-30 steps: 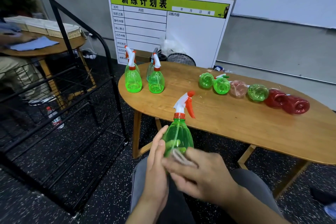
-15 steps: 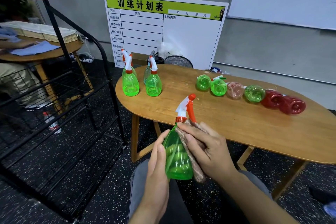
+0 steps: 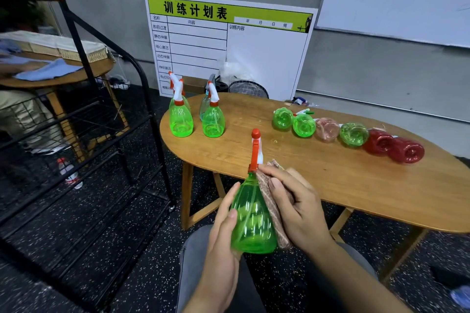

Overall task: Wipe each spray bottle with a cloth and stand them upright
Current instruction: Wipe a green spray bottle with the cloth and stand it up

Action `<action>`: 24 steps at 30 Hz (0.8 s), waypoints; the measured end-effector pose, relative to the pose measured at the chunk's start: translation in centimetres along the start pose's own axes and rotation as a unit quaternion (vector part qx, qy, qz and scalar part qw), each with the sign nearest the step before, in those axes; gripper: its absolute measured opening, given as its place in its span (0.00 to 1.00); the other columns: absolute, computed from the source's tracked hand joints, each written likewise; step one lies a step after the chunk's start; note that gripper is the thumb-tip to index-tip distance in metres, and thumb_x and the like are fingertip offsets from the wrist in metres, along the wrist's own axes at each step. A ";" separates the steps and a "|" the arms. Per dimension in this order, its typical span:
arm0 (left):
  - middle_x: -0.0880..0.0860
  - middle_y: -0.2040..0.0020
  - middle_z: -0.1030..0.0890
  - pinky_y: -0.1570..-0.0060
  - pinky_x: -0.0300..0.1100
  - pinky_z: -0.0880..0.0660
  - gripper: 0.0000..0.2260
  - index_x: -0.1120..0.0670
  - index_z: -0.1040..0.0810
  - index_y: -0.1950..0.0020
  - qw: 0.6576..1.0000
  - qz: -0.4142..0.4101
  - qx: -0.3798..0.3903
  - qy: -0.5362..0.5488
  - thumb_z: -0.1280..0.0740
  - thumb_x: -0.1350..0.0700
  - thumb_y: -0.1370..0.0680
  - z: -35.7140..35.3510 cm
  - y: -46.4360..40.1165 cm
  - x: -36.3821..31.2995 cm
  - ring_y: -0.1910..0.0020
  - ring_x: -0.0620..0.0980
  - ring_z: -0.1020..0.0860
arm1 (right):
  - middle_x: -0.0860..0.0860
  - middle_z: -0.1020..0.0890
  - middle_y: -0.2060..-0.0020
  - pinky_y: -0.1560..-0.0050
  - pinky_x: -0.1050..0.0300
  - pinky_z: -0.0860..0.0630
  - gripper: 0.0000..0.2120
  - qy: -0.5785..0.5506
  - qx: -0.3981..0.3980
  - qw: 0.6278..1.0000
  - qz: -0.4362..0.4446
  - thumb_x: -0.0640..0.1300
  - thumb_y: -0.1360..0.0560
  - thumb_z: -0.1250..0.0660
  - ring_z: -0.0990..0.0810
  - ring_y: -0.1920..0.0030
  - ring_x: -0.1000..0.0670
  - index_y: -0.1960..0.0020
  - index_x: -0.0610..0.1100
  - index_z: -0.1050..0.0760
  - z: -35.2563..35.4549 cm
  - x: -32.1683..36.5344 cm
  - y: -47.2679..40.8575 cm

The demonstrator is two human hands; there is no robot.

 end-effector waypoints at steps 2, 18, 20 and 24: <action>0.52 0.28 0.19 0.26 0.61 0.30 0.21 0.45 0.29 0.22 1.000 -0.003 -0.016 -0.007 0.37 0.47 0.16 0.3 -0.1 0.1 0.29 0.53 0.21 | 0.59 0.25 0.55 0.61 0.65 0.27 0.17 0.032 0.022 0.999 0.026 0.54 0.15 0.41 0.24 0.60 0.55 0.30 0.56 0.21 -0.9 0.4 0.9; 0.50 0.31 0.18 0.37 0.47 0.20 0.20 0.47 0.26 0.24 0.999 -0.014 -0.022 -0.045 0.37 0.47 0.16 0.4 -0.2 0.1 0.31 0.52 0.19 | 0.58 0.29 0.58 0.73 0.56 0.26 0.16 0.115 -0.012 0.990 0.087 0.57 0.15 0.41 0.27 0.67 0.55 0.32 0.57 0.21 -0.1 0.6 0.0; 0.50 0.31 0.18 0.35 0.48 0.20 0.20 0.46 0.26 0.24 0.999 -0.015 -0.027 -0.044 0.37 0.47 0.16 0.6 -0.2 0.1 0.31 0.52 0.20 | 0.56 0.29 0.58 0.72 0.54 0.27 0.15 0.105 -0.005 0.991 0.082 0.56 0.15 0.39 0.27 0.67 0.54 0.32 0.57 0.20 -0.5 0.6 0.5; 0.54 0.32 0.17 0.33 0.56 0.24 0.22 0.43 0.25 0.25 0.998 -0.012 -0.039 -0.040 0.41 0.47 0.18 1.2 -0.2 0.4 0.32 0.55 0.19 | 0.52 0.27 0.59 0.73 0.59 0.27 0.15 0.130 0.076 0.972 0.178 0.53 0.16 0.35 0.28 0.67 0.55 0.31 0.57 0.21 -2.3 2.6 3.7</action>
Point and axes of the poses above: each hand's wrist, its own y-axis away from the middle knuckle, its own z-axis out of the back of the hand, x = y × z, the point moved 7 cm from there along -y, towards the middle knuckle
